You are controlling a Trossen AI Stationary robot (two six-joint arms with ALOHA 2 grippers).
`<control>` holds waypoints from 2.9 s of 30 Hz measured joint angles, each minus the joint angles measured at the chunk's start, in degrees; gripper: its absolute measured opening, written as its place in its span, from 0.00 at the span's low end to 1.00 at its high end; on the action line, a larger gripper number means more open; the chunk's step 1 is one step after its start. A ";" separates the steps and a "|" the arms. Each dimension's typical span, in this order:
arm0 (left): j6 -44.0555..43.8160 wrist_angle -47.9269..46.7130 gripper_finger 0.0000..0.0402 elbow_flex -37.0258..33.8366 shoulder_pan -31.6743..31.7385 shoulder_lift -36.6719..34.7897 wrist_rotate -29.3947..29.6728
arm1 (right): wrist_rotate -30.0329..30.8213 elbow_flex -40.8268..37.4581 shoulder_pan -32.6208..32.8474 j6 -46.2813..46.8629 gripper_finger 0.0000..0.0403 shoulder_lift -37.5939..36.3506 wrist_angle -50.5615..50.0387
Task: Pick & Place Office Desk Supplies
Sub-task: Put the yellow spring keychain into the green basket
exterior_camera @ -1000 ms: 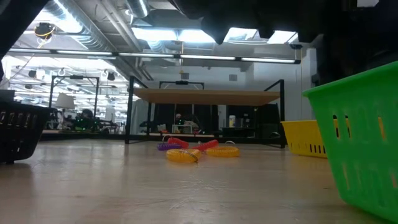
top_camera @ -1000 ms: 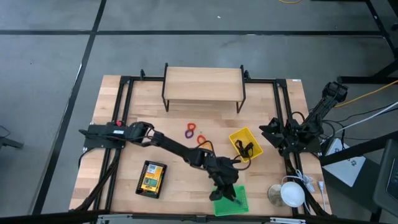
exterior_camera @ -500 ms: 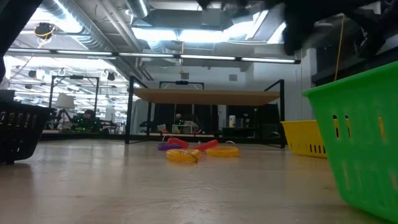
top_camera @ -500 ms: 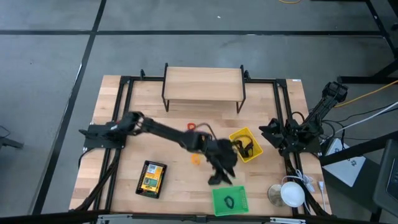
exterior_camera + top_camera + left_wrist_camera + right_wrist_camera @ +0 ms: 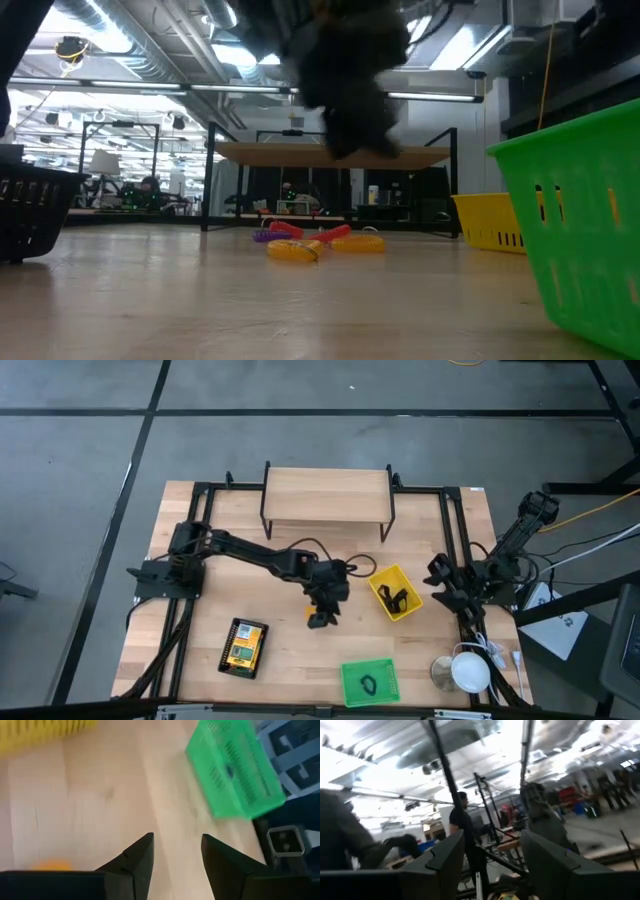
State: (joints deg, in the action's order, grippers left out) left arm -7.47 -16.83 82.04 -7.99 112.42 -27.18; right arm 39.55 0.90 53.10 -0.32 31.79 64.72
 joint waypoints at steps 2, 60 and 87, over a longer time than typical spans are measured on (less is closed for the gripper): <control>-1.27 0.23 0.39 -2.78 0.32 -0.63 0.29 | -2.37 0.01 -0.09 -2.77 0.49 0.00 -0.70; 0.66 -12.47 0.37 -5.77 -0.35 1.33 15.69 | -8.91 -0.01 -0.18 15.95 0.49 -30.98 -60.69; -6.86 -10.40 0.03 -5.19 -1.81 3.64 10.52 | -8.90 0.01 -0.18 13.11 0.49 -30.95 -60.70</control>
State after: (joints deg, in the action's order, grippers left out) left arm -14.34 -27.23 76.85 -9.79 116.06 -16.66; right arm 30.64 0.91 52.93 12.80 0.84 4.02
